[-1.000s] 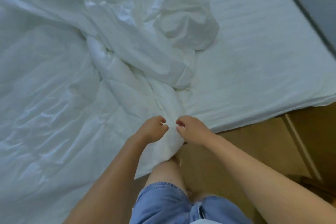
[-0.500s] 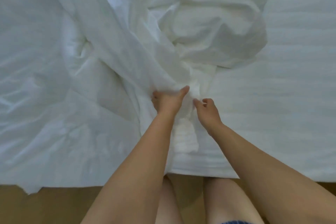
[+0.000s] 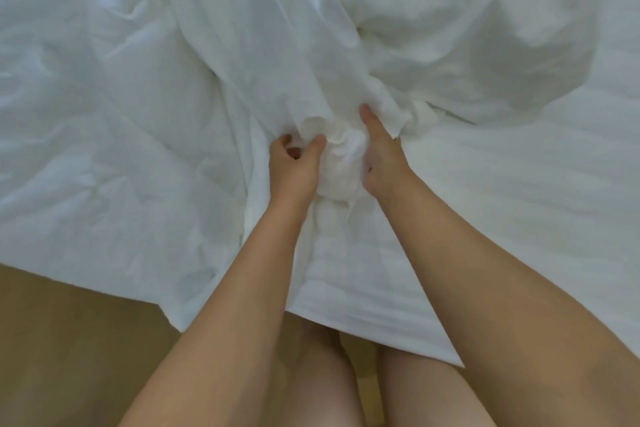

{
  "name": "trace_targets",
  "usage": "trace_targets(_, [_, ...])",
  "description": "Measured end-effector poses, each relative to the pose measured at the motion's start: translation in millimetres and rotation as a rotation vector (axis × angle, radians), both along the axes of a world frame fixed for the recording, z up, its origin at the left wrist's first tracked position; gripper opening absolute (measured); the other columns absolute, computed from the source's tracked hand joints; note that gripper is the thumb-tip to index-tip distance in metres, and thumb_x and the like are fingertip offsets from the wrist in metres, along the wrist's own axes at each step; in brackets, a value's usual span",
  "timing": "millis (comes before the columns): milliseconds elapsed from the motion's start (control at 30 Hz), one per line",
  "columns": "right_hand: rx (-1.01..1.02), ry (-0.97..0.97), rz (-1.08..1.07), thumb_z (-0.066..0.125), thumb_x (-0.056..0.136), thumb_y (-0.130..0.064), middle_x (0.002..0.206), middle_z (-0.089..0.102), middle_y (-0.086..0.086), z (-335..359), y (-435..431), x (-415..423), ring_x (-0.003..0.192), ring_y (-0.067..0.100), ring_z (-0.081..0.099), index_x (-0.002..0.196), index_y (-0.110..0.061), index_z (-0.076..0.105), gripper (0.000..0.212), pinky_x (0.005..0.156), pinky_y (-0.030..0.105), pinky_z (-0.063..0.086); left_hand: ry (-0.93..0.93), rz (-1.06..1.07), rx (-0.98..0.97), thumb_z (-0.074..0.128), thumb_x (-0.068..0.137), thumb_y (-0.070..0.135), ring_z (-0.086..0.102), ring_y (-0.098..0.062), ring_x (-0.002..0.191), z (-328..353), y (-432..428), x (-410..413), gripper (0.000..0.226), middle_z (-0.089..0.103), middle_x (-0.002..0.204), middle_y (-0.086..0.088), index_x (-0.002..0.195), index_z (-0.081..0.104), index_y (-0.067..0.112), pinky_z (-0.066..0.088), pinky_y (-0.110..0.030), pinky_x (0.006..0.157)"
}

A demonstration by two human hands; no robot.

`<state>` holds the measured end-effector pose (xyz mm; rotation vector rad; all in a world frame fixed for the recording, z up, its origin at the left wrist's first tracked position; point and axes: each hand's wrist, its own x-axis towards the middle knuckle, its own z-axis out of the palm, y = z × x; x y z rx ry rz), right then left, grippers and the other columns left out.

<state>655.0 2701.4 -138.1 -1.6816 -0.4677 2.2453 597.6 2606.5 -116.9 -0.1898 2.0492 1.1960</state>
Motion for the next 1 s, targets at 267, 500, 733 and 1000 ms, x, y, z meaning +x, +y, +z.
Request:
trace_targets(267, [0.071,-0.187,0.071,0.051,0.085,-0.01,0.105,0.068,0.018,37.6,14.5,-10.7,0.095,0.032,0.067,0.108,0.0,0.063,0.028,0.088,0.043,0.054,-0.125,0.09,0.014,0.074,0.076,0.043,0.061,-0.01,0.095,21.2,10.1,-8.7,0.072,0.059,0.114,0.002,0.129,0.038,0.011,0.05,-0.025,0.081])
trace_targets(500, [-0.03,0.046,0.112,0.069,0.073,-0.024,0.1,0.073,0.005,91.4,-30.7,58.0,0.092,0.022,0.07,0.105,-0.016,0.069,0.033,0.069,0.031,0.057,-0.392,-0.048,0.306,0.086,0.056,0.035,0.07,-0.018,0.091,60.2,54.8,-8.3,0.052,0.073,0.094,-0.001,0.1,0.069,0.014,0.055,-0.031,0.081])
trace_targets(733, [0.471,-0.675,0.324,0.059,0.087,-0.035,0.128,0.048,0.005,67.7,-30.4,78.6,0.111,0.021,0.054,0.134,-0.013,0.043,0.054,0.09,0.034,0.047,-0.037,0.0,-0.024,0.075,0.072,0.01,0.065,-0.023,0.095,35.0,16.4,-9.8,0.018,0.066,0.092,-0.002,0.077,0.059,0.019,0.053,-0.033,0.085])
trace_targets(1000, [0.03,-0.361,0.633,0.069,0.066,-0.068,0.105,0.069,0.003,62.2,-18.7,17.6,0.089,0.021,0.067,0.115,-0.013,0.061,0.073,0.069,0.031,0.054,-0.156,0.004,0.147,0.075,0.076,0.009,0.066,-0.012,0.085,43.3,-7.8,-22.0,0.023,0.068,0.099,-0.003,0.096,0.065,0.013,0.051,-0.026,0.075])
